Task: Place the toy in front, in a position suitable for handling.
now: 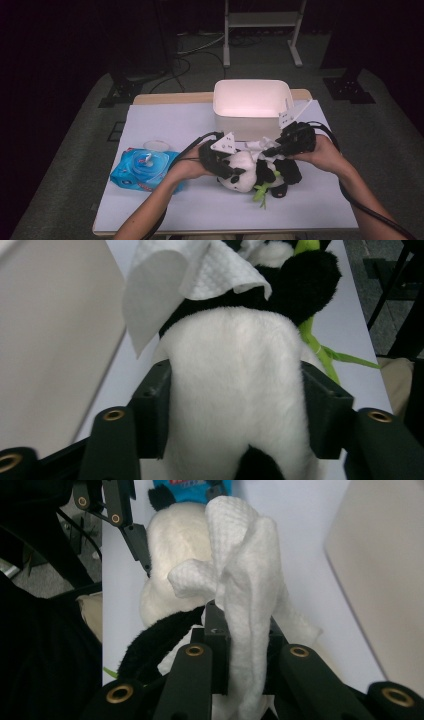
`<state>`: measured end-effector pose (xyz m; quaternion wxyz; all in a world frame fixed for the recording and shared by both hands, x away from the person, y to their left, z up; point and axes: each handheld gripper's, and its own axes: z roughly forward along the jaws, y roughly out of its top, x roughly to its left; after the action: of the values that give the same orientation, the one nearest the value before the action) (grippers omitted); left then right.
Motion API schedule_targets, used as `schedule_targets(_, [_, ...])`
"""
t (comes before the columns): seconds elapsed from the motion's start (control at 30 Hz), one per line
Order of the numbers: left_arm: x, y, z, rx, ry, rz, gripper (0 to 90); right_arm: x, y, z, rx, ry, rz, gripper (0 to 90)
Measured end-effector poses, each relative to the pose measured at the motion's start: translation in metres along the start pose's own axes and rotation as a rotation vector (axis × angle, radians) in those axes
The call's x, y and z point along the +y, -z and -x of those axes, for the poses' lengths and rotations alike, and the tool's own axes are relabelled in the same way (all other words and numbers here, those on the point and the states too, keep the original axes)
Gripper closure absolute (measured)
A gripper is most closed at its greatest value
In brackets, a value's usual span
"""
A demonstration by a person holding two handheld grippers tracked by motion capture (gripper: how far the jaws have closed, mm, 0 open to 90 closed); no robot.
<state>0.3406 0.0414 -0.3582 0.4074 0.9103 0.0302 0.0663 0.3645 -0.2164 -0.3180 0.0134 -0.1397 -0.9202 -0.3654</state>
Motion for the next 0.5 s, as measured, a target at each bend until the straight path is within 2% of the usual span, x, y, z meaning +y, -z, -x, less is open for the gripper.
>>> schedule_targets(0.07, [-0.002, 0.001, 0.002, -0.019, 0.032, 0.007, 28.0, -0.002, -0.007, -0.005, 0.016, 0.005, -0.009, 80.6])
schedule_targets(0.17, [-0.003, 0.005, 0.003, -0.045, 0.083, 0.036, 20.2, -0.004, -0.011, -0.014, 0.021, 0.019, -0.013, 80.7])
schedule_targets(0.3, [-0.004, 0.009, 0.005, -0.059, 0.107, 0.030, 16.4, -0.009, -0.013, -0.026, 0.025, 0.030, -0.013, 80.7])
schedule_targets(0.43, [-0.006, 0.007, 0.008, -0.098, 0.136, 0.008, 10.4, -0.013, -0.014, -0.038, 0.030, 0.047, -0.015, 80.7])
schedule_targets(0.5, [-0.008, 0.005, 0.009, -0.117, 0.141, 0.004, 11.6, -0.014, -0.014, -0.045, 0.039, 0.056, -0.018, 80.7])
